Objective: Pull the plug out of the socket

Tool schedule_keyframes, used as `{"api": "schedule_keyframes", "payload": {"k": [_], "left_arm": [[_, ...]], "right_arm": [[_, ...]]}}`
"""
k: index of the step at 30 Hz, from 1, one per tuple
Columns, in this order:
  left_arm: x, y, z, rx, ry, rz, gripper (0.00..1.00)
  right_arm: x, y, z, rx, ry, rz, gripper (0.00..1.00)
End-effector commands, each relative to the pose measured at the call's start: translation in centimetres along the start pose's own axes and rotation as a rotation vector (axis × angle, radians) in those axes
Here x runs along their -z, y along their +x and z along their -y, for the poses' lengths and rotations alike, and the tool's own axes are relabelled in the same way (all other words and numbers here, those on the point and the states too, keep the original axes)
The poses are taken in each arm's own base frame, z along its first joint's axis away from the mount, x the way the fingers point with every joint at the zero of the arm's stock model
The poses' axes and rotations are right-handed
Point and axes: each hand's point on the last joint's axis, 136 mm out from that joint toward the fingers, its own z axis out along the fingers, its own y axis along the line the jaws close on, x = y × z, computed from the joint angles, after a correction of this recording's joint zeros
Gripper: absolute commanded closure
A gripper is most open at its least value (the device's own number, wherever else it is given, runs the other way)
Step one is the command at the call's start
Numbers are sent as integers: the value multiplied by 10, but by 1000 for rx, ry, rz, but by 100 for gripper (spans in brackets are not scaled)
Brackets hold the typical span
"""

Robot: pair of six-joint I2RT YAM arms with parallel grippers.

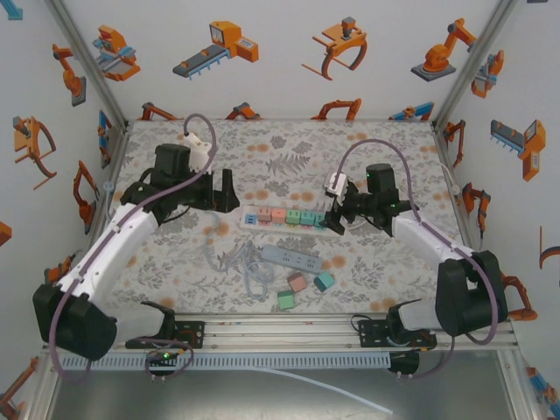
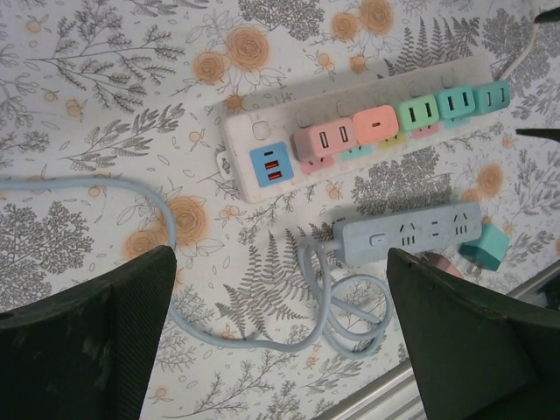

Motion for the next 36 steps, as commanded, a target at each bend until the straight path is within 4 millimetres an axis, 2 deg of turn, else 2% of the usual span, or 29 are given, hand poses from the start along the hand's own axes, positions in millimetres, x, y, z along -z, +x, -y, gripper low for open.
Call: {"api": "schedule_keyframes", "payload": {"k": [1, 4, 9, 13, 19, 24, 30, 36], "left_arm": [[-17, -9, 0, 20, 88, -37, 1], [-45, -4, -17, 80, 40, -102, 0], [-79, 21, -40, 207, -45, -170, 5], [-100, 40, -49, 256, -131, -210, 18], [-131, 67, -54, 340, -181, -299, 34], [-149, 79, -47, 380, -150, -324, 40], [-154, 91, -35, 312, -110, -370, 42], [-154, 102, -44, 282, -162, -412, 46]], "right_arm": [[-7, 17, -10, -14, -79, -72, 25], [-14, 35, -10, -7, -87, -163, 30], [-24, 39, -12, 14, -104, -164, 35], [-34, 40, -11, 34, -114, -165, 41], [-37, 38, -8, 47, -131, -176, 49], [-34, 29, -9, 68, -136, -173, 51], [-40, 22, -9, 112, -100, -192, 51], [-46, 20, -10, 126, -107, -216, 55]]}}
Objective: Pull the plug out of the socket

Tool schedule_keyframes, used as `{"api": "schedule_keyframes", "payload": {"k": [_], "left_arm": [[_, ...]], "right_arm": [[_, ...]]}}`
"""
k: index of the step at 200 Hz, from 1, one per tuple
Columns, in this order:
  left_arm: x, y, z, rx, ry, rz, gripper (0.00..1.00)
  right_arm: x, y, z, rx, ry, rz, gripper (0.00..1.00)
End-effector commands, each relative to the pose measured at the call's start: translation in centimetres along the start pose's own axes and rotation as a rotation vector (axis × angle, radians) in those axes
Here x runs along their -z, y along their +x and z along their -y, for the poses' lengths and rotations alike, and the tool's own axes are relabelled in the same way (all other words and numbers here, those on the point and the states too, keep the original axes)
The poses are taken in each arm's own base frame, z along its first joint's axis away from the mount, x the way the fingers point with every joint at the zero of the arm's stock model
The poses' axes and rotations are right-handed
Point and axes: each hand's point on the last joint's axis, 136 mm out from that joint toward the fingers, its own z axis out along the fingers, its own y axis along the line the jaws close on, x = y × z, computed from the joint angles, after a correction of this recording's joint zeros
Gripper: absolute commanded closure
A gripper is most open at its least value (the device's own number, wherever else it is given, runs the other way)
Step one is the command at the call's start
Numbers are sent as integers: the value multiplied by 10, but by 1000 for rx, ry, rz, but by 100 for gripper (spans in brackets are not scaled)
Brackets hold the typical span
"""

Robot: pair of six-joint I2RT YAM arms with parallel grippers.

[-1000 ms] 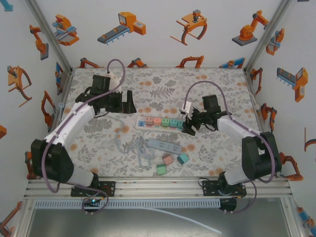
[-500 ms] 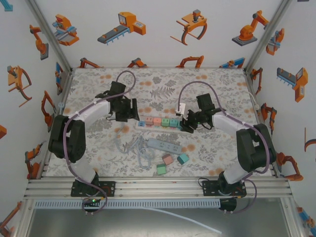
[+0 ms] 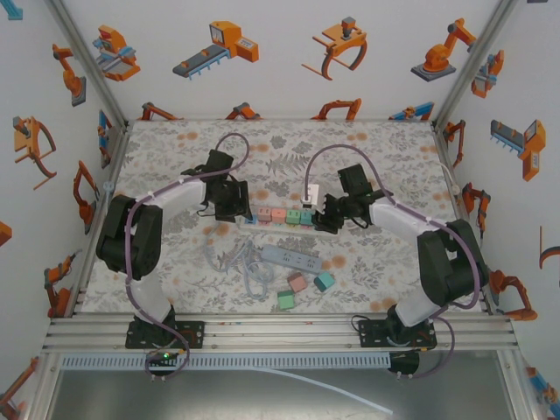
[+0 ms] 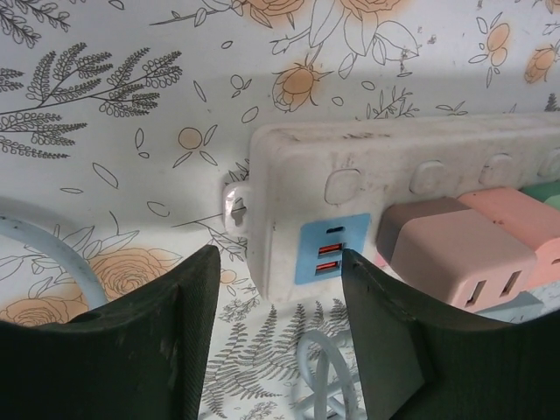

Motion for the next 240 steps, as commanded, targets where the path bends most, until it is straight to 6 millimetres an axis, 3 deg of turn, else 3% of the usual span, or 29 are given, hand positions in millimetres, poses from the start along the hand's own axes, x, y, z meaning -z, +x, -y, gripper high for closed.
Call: {"api": "schedule_keyframes", "payload": {"k": [1, 48, 119, 240], "left_arm": [[-8, 10, -9, -27, -42, -43, 47], [-15, 18, -9, -61, -79, -70, 52], [-20, 24, -27, -52, -190, -92, 59], [-26, 29, -33, -43, -225, -112, 60]], "right_arm": [[5, -9, 13, 27, 34, -10, 55], [8, -13, 10, 32, 6, -11, 61], [12, -24, 7, 22, -43, 0, 70], [27, -40, 12, 53, -17, 20, 81]]}}
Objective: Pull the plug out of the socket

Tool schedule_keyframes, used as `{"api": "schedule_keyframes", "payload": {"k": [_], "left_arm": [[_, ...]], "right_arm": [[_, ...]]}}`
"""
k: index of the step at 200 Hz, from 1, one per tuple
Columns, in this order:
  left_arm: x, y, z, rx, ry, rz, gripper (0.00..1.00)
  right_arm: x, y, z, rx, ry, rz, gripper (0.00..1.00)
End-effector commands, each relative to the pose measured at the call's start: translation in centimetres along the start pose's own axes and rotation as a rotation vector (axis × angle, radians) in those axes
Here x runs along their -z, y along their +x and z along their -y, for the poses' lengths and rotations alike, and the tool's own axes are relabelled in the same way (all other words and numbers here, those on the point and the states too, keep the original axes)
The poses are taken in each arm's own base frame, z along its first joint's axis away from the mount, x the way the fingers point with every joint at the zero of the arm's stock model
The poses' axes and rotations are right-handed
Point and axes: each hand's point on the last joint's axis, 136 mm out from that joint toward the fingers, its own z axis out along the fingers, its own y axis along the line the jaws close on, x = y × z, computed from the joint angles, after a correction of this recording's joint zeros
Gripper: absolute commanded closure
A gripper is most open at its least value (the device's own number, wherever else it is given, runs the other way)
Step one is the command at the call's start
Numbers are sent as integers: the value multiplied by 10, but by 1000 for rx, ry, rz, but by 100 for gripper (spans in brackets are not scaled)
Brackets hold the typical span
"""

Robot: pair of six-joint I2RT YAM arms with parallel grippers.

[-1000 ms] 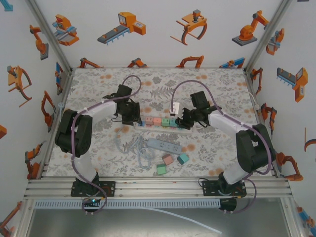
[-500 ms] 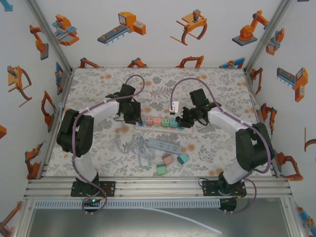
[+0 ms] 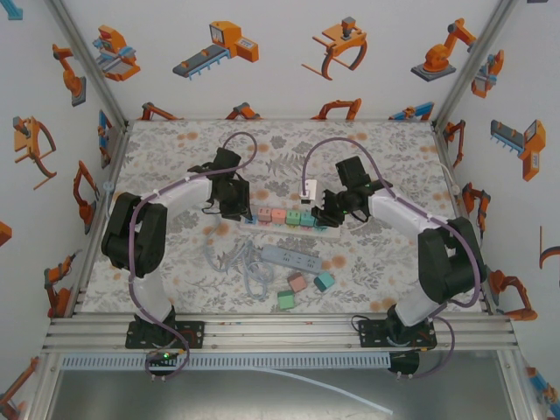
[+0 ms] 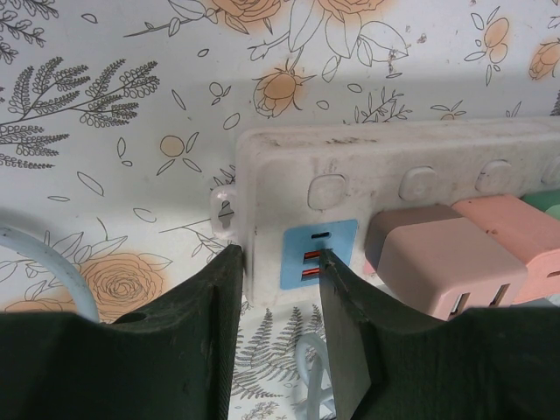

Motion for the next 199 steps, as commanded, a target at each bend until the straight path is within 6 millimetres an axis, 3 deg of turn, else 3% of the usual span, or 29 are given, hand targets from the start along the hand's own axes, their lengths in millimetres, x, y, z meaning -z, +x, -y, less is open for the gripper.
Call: {"api": "schedule_keyframes", "payload": {"k": [1, 52, 86, 126, 169, 199], "left_arm": [[-25, 31, -38, 2, -170, -105, 59], [-25, 32, -39, 0, -181, -104, 59], [-19, 27, -36, -7, -172, -82, 57], [-4, 10, -10, -42, -50, -17, 51], [21, -6, 5, -87, 0, 67, 42], [48, -19, 12, -132, 14, 149, 32]], "right_arm": [[19, -30, 9, 56, 33, 59, 81], [23, -27, 8, 50, 42, 29, 82], [35, -37, 9, 39, 66, 50, 82], [59, -55, 5, -41, 116, 101, 83], [98, -67, 16, -371, 271, 185, 84], [129, -60, 23, -714, 361, 320, 85]]}}
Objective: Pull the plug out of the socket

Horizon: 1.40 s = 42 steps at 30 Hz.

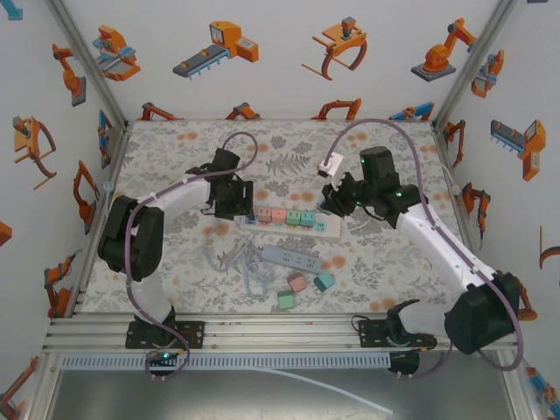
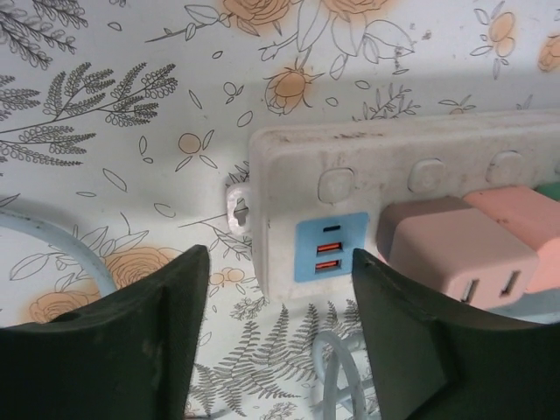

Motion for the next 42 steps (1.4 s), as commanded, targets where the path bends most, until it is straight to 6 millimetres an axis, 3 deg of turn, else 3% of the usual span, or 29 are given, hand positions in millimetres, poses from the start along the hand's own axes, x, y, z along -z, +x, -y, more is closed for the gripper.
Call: {"api": "schedule_keyframes", "payload": {"k": [1, 7, 11, 16, 21, 25, 31, 42], "left_arm": [[35, -18, 9, -74, 21, 104, 32], [90, -36, 40, -187, 193, 279, 22], [129, -32, 70, -310, 362, 375, 18], [178, 4, 119, -528, 693, 401, 18], [204, 33, 143, -652, 908, 377, 18], [213, 49, 152, -718, 971, 375, 17], [214, 56, 155, -737, 977, 364, 15], [204, 58, 153, -733, 928, 339, 13]], "right_arm": [[22, 0, 19, -404, 116, 94, 86], [47, 19, 29, -753, 189, 269, 85], [43, 54, 31, -958, 246, 282, 85], [24, 102, 23, -1129, 252, 278, 85], [13, 138, 18, -1183, 285, 245, 85], [7, 162, 14, -1198, 321, 207, 82], [-1, 189, 8, -1219, 345, 158, 71], [-11, 215, 4, -1246, 368, 79, 56]]}}
